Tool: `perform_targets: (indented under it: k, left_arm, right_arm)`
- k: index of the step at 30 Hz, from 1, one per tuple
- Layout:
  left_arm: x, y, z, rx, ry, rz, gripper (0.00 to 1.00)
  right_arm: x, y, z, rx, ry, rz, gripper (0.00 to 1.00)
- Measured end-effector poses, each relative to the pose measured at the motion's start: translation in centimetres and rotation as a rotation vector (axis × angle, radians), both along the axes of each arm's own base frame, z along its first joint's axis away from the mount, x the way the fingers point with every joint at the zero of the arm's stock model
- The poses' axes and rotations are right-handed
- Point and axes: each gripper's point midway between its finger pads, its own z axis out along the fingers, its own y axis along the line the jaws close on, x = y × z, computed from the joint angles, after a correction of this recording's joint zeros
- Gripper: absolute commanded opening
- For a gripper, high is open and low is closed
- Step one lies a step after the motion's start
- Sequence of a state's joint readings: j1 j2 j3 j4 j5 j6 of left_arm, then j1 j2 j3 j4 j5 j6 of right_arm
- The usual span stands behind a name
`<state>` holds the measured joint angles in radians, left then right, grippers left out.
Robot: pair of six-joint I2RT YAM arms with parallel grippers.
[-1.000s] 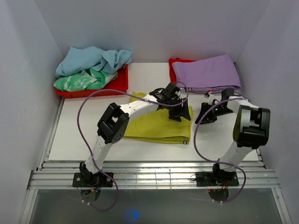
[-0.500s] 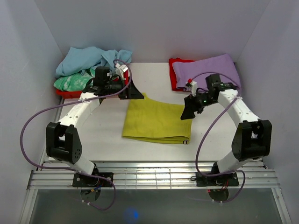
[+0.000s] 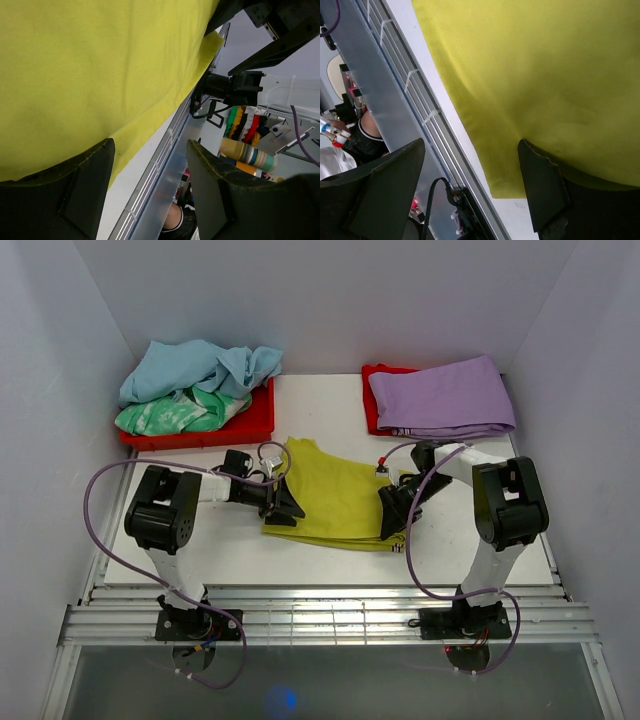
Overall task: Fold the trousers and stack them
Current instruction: Fold the trousers
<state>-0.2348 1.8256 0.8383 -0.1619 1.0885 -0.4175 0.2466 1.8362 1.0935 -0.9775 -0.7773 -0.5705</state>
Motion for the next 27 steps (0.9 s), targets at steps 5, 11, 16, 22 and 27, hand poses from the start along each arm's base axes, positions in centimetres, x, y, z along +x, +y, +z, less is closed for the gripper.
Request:
perform_targets:
  k: [5, 11, 16, 22, 27]
  left_arm:
    - [0.6, 0.2, -0.3, -0.015, -0.006, 0.024, 0.71]
    - [1.5, 1.1, 1.4, -0.010, -0.071, 0.055, 0.74]
    - [2.5, 2.8, 5.9, 0.018, -0.241, 0.114, 0.83]
    - [3.9, 5.3, 10.1, 0.106, -0.440, 0.248, 0.93]
    - [3.9, 6.5, 7.8, 0.205, -0.390, 0.324, 0.96]
  right_arm:
    - [0.4, -0.5, -0.3, -0.040, -0.001, -0.018, 0.76]
    - [2.7, -3.1, 0.5, -0.175, -0.154, -0.034, 0.76]
    - [5.8, -5.8, 5.0, -0.241, -0.390, -0.159, 0.85]
    - [5.8, -8.2, 6.5, -0.285, -0.409, -0.391, 0.94]
    - [4.1, -9.2, 2.6, -0.339, -0.196, -0.521, 0.90]
